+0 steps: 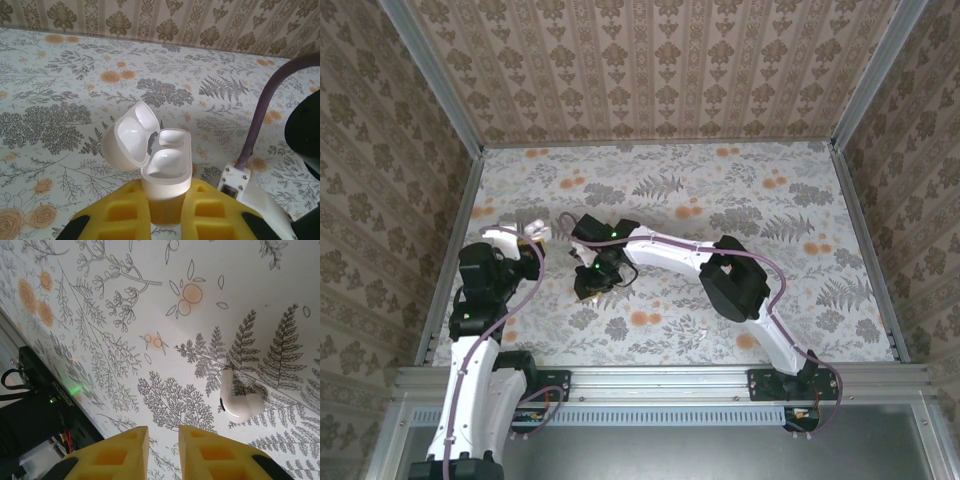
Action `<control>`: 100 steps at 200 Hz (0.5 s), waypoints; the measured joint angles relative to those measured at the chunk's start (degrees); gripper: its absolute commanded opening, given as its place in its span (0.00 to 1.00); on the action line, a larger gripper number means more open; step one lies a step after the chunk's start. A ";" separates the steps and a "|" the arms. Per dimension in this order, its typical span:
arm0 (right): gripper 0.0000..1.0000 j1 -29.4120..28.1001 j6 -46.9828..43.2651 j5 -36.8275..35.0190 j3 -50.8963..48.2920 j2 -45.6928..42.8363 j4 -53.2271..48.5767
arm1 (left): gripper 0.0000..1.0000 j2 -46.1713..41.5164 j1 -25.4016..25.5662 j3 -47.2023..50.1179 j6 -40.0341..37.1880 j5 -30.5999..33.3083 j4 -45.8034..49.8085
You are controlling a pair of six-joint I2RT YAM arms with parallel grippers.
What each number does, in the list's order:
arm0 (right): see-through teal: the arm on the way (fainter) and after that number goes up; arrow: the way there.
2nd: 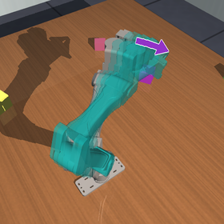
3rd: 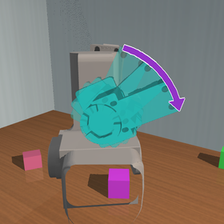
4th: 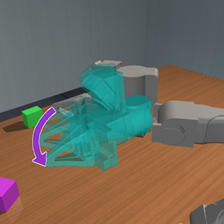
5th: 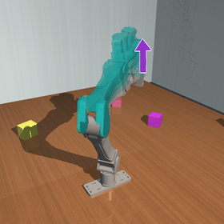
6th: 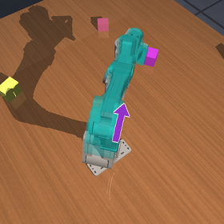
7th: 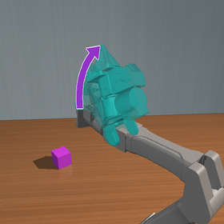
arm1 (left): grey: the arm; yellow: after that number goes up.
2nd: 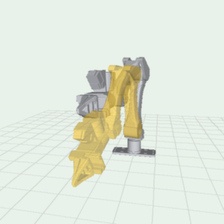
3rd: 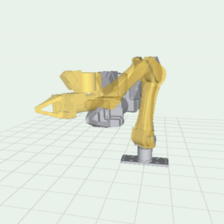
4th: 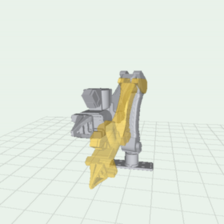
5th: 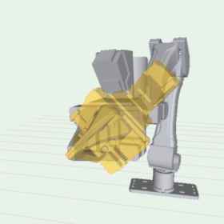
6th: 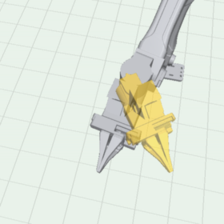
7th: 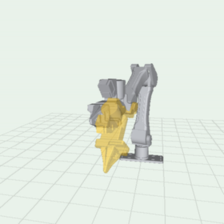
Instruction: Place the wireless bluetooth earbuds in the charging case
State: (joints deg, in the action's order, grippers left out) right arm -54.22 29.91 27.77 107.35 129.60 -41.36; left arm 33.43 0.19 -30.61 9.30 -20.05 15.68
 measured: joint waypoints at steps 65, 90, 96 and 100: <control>0.38 -0.13 -12.26 -2.86 -0.55 0.11 0.74 | 0.00 -0.35 -0.61 0.02 -0.04 -0.02 0.94; 0.43 -0.33 -20.04 -6.51 -3.61 0.09 2.60 | 0.00 -0.35 -0.66 0.02 -0.11 -0.02 1.40; 0.44 -0.39 -21.92 -7.39 -4.76 0.02 3.15 | 0.00 -0.35 -0.66 0.02 -0.11 0.00 1.53; 0.44 -0.44 -22.91 -7.91 -5.38 0.00 3.48 | 0.00 -0.35 -0.66 0.02 -0.11 0.00 1.60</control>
State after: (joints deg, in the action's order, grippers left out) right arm -54.65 7.01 19.86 101.97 129.60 -37.89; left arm 33.08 -0.47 -30.59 9.19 -20.05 17.28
